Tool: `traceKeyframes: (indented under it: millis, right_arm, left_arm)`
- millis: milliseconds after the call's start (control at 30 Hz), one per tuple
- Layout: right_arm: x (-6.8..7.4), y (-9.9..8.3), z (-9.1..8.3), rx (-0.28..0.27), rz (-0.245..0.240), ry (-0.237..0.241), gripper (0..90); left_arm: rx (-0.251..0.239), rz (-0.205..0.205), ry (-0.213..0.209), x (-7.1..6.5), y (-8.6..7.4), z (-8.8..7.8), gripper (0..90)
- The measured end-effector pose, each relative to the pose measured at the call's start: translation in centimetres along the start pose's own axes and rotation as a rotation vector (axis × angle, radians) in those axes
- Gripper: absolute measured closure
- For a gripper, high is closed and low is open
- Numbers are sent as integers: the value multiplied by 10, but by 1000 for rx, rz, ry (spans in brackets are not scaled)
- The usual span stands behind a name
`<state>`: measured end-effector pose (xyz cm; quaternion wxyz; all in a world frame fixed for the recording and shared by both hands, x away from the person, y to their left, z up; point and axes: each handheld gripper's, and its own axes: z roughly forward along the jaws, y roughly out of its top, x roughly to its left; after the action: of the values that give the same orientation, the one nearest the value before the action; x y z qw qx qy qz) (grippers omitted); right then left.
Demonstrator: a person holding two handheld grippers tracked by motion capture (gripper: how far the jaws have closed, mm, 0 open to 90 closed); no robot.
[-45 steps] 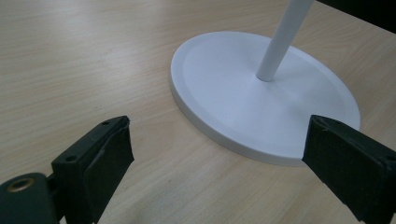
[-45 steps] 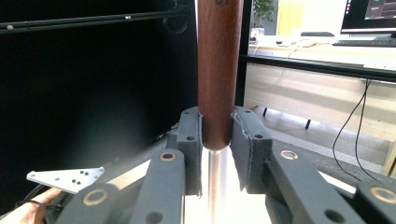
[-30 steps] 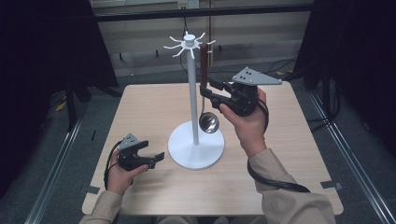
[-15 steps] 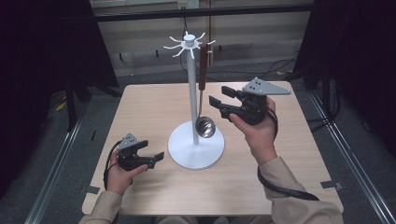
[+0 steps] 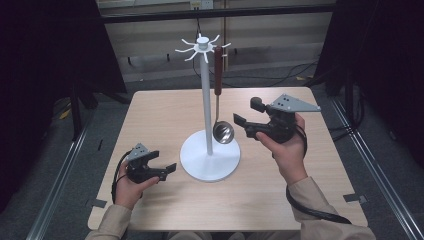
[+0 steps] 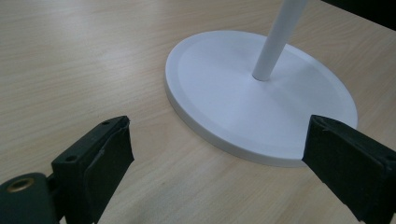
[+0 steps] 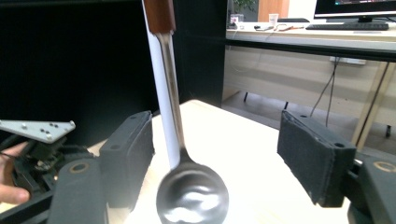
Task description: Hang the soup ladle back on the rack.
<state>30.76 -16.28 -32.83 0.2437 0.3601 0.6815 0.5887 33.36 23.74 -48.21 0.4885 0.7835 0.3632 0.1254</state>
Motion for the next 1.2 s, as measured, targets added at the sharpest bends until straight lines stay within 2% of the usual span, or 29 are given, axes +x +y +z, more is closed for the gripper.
traceKeyframes:
  millis: [267, 733, 1100, 1200]
  right_arm:
    - [-3, -12, -6, 41, -8, -19, 239]
    - [-11, -40, -17, 66, 8, -29, 203]
    - [-15, -58, -26, 85, 6, -35, 193]
    - [-16, -67, -28, 104, 2, -41, 189]
  left_arm:
    - [1, -1, -2, 0, 0, 1, 78]
    - [8, 3, -1, 0, -1, 1, 78]
    - [5, 3, -5, -1, -1, 1, 78]
    - [7, 3, -2, -1, -1, 1, 78]
